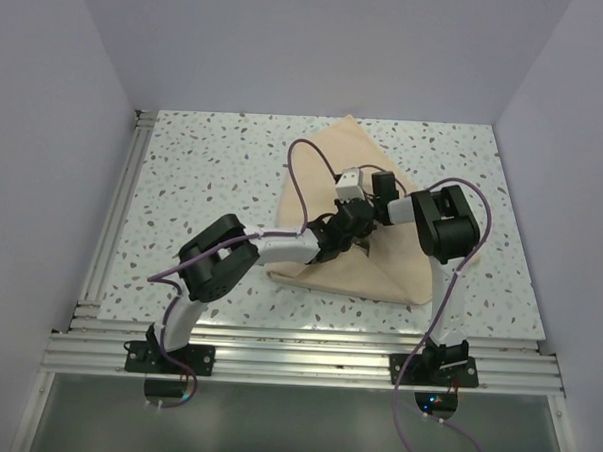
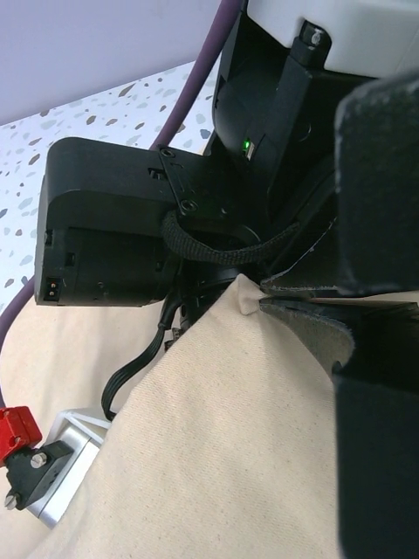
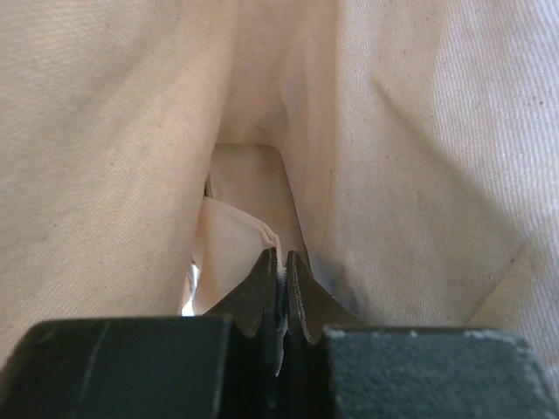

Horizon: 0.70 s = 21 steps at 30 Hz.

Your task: Prepare the surgical pack

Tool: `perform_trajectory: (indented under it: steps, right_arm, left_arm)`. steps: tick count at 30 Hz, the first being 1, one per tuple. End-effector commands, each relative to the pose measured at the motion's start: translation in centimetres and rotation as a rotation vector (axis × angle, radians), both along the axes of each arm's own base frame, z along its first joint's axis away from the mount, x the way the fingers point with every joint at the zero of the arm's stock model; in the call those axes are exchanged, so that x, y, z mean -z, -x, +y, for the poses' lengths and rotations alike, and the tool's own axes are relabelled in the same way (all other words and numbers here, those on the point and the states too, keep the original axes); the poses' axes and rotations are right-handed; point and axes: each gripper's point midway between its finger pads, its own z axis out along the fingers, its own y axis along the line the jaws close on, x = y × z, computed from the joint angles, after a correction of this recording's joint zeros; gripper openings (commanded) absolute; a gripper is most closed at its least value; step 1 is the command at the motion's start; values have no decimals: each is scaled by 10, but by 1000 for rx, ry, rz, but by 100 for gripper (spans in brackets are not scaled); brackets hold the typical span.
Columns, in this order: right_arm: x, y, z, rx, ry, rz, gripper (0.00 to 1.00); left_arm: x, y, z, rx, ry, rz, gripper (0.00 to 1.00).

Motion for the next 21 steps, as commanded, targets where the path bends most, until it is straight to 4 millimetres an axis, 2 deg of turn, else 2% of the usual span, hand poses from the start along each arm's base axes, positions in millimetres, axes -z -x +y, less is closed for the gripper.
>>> perform_trajectory:
  steps: [1, 11, 18, 21]
  right_arm:
    - [64, 34, 2, -2, 99, 156, 0]
    - [80, 33, -5, 27, 123, 260, 0]
    - [80, 31, -6, 28, 132, 267, 0]
    - [80, 30, -5, 25, 136, 262, 0]
  left_arm:
    - [-69, 48, -69, 240, 257, -100, 0]
    - [-78, 58, -63, 276, 267, -141, 0]
    - [-85, 61, -68, 311, 280, -164, 0]
    - [-82, 60, -69, 312, 275, -162, 0]
